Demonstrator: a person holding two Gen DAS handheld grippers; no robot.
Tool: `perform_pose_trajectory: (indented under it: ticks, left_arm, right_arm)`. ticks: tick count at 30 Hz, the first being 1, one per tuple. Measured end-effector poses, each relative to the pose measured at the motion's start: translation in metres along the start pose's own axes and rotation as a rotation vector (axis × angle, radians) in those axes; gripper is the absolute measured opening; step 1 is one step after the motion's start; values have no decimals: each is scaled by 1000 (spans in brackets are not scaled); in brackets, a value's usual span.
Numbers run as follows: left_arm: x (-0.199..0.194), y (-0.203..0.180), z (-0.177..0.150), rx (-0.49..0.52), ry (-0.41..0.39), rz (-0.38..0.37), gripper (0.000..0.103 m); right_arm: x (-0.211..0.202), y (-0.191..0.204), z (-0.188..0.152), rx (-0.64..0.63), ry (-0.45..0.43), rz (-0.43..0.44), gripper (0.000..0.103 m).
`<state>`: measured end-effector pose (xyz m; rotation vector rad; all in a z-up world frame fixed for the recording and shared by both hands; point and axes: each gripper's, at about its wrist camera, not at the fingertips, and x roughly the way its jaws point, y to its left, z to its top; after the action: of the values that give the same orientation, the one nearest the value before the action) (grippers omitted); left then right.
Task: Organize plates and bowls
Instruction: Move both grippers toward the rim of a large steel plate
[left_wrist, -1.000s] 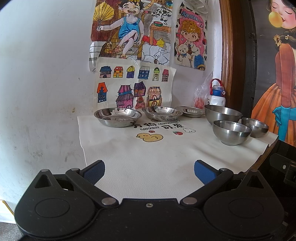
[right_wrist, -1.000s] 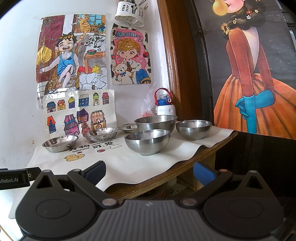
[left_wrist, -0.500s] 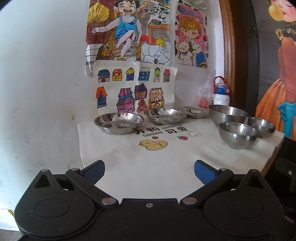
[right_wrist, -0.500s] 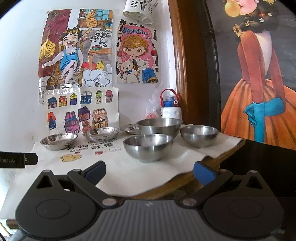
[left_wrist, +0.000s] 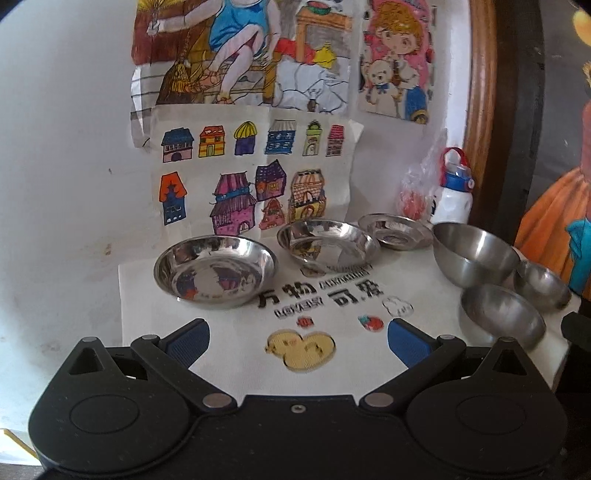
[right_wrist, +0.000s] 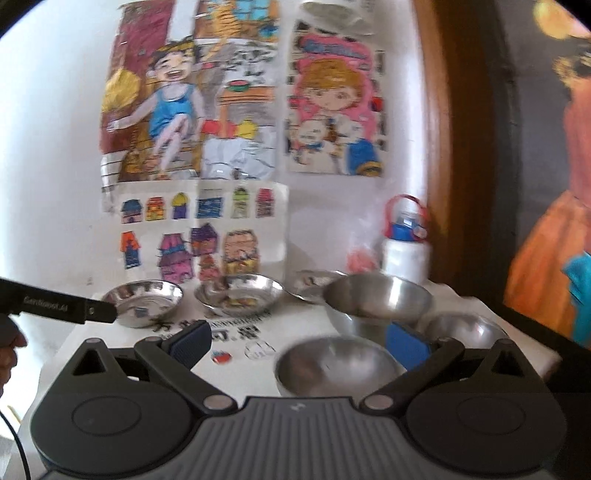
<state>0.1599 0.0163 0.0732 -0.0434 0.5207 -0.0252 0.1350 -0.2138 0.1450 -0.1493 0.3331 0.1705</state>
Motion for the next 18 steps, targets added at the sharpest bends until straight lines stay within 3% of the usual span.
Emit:
perform_pose_trajectory:
  ticks: [10, 13, 18]
  left_arm:
    - [61, 42, 76, 20, 17, -9, 102]
    - [88, 49, 100, 34, -11, -60, 102]
    - [141, 53, 132, 38, 25, -173, 102]
  right_arm:
    - [91, 9, 62, -95, 70, 207, 103]
    - [124, 10, 76, -117, 125, 245, 103]
    - [177, 16, 90, -137, 250, 267, 103]
